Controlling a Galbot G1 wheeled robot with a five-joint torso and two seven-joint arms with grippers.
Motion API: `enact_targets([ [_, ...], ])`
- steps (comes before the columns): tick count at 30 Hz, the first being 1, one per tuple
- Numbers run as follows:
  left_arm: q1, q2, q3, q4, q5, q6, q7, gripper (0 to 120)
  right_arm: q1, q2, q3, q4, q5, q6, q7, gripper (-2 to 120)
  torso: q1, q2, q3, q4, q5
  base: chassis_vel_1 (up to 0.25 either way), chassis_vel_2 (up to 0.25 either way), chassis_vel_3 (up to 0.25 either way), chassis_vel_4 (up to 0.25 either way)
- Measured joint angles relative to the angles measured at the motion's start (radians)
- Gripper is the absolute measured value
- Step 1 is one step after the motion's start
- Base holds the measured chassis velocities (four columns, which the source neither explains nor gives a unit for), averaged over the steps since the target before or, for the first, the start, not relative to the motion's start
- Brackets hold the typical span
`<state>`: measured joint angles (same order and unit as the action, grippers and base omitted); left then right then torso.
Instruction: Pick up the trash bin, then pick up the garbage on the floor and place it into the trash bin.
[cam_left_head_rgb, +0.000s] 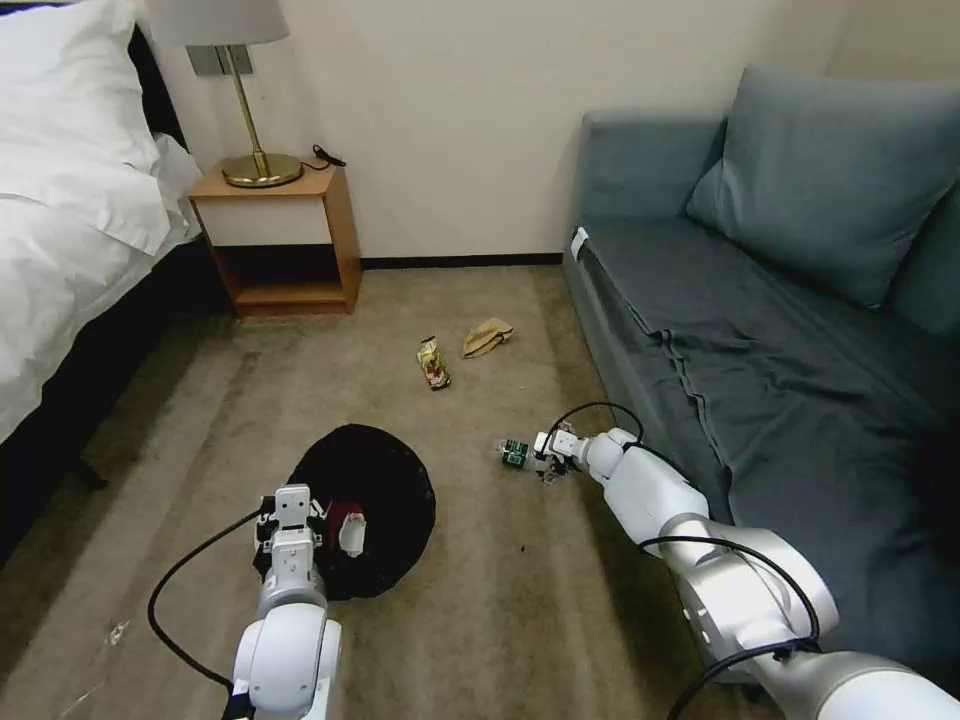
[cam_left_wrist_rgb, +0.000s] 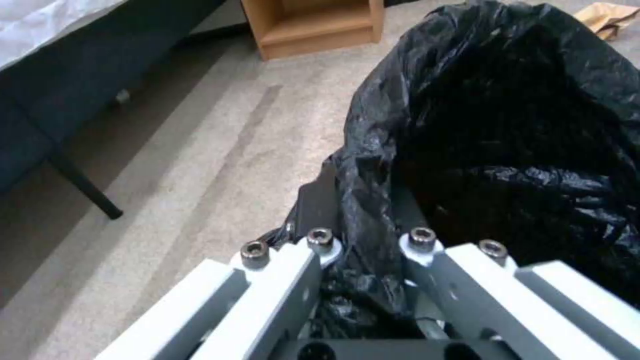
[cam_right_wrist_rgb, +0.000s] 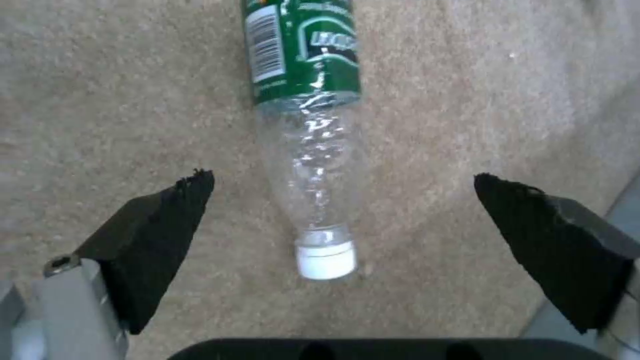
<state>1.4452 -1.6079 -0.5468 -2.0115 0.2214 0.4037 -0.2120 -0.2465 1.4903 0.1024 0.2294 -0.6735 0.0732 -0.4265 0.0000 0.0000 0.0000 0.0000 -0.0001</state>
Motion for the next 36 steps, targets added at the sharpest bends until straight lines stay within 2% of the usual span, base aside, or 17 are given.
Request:
enact_targets([
  [19, -0.010, 0.000, 0.018, 0.012, -0.006, -0.003, 0.004, 4, -0.028, 0.001, -0.002, 0.016, 0.041, -0.024, -0.024, 100, 0.000, 0.000, 0.000, -0.0001, 0.0001, 0.000, 0.000, 0.000, 0.000],
  [36, -0.007, 0.000, 0.010, 0.012, -0.002, -0.005, 0.002, 4, -0.037, 0.011, -0.019, 0.032, 0.033, -0.059, 0.017, 100, 0.000, 0.000, 0.000, 0.0000, 0.0001, 0.000, 0.000, 0.000, 0.000],
])
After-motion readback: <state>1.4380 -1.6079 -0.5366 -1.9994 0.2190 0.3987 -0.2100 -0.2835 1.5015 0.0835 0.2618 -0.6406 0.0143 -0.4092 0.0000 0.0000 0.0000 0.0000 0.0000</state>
